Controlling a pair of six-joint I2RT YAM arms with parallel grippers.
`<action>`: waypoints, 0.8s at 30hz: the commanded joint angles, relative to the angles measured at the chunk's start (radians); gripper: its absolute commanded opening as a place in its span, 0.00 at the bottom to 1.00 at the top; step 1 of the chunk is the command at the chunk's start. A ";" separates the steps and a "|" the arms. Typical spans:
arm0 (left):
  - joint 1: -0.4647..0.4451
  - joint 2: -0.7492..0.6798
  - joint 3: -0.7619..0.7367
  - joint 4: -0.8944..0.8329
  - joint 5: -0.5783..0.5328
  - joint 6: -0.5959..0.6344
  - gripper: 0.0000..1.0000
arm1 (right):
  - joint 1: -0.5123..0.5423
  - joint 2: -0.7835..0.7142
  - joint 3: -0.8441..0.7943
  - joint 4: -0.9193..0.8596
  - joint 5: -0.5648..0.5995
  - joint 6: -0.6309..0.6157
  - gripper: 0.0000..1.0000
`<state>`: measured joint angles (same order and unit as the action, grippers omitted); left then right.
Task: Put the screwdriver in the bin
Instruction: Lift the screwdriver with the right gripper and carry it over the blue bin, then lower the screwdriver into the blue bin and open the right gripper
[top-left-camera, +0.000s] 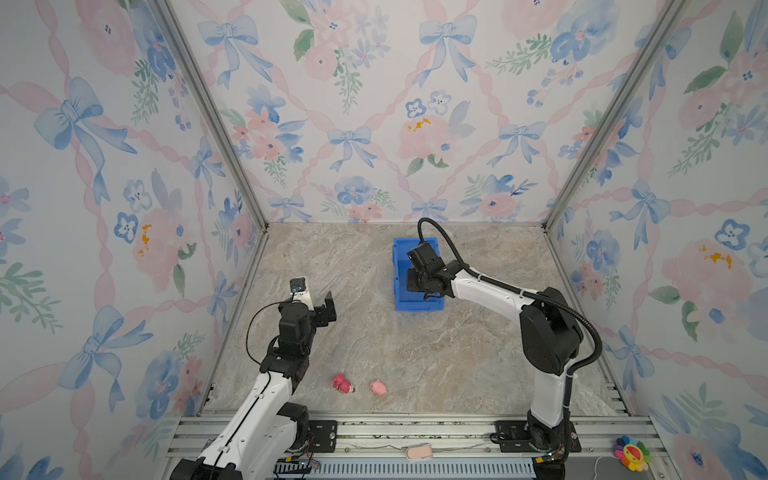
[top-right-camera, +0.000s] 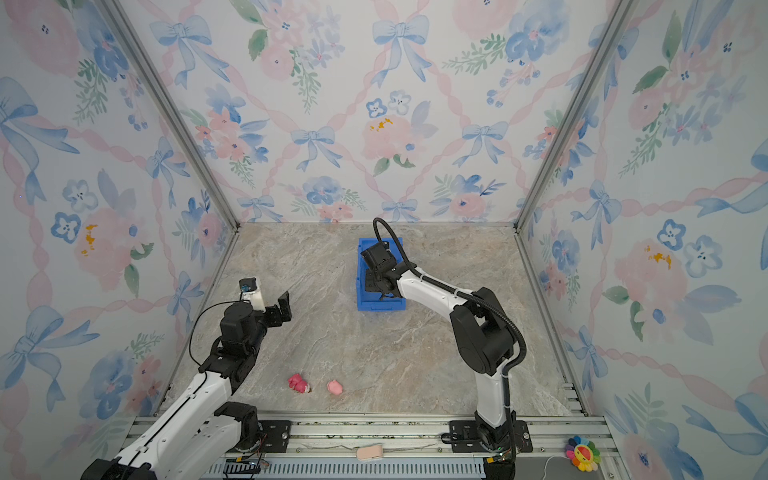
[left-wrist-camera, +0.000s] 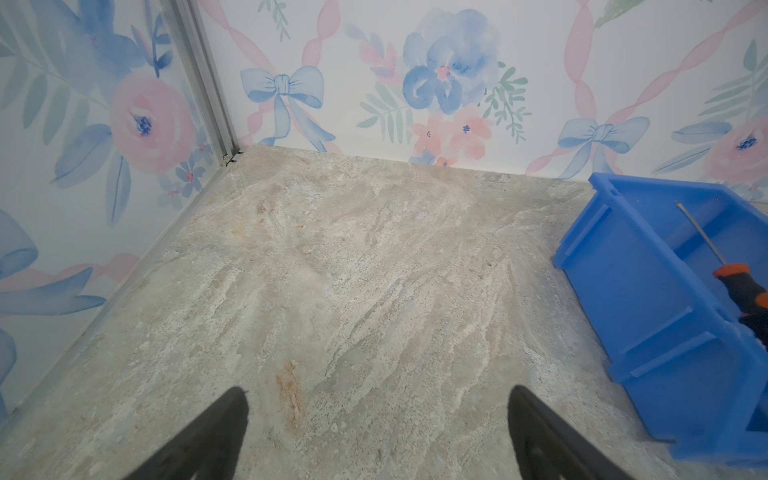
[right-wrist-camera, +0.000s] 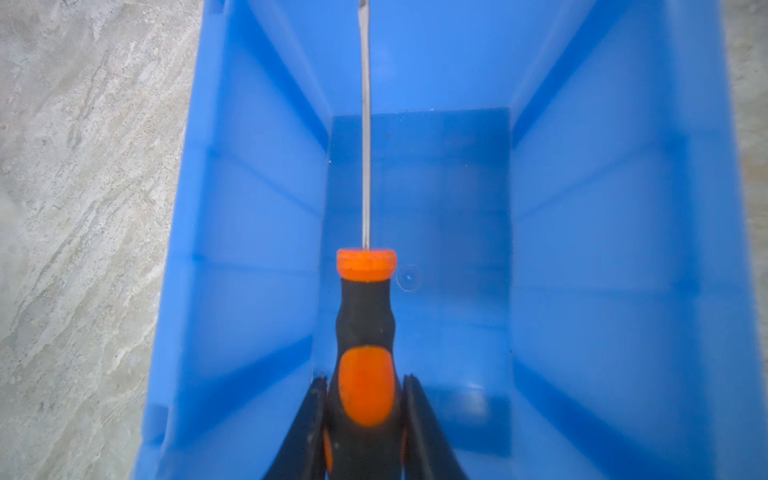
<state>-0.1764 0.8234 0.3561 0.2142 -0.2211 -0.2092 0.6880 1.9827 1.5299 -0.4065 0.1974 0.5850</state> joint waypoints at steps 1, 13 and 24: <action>-0.005 -0.010 -0.012 0.011 -0.014 0.020 0.98 | -0.005 0.049 0.050 -0.005 -0.009 0.020 0.05; -0.014 -0.022 -0.016 0.003 -0.026 0.022 0.98 | -0.013 0.164 0.130 -0.043 -0.013 0.013 0.07; -0.017 -0.020 -0.010 -0.014 -0.027 0.027 0.98 | -0.022 0.201 0.118 -0.033 -0.032 0.033 0.10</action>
<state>-0.1875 0.8124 0.3496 0.2127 -0.2321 -0.2028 0.6788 2.1593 1.6363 -0.4271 0.1814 0.6029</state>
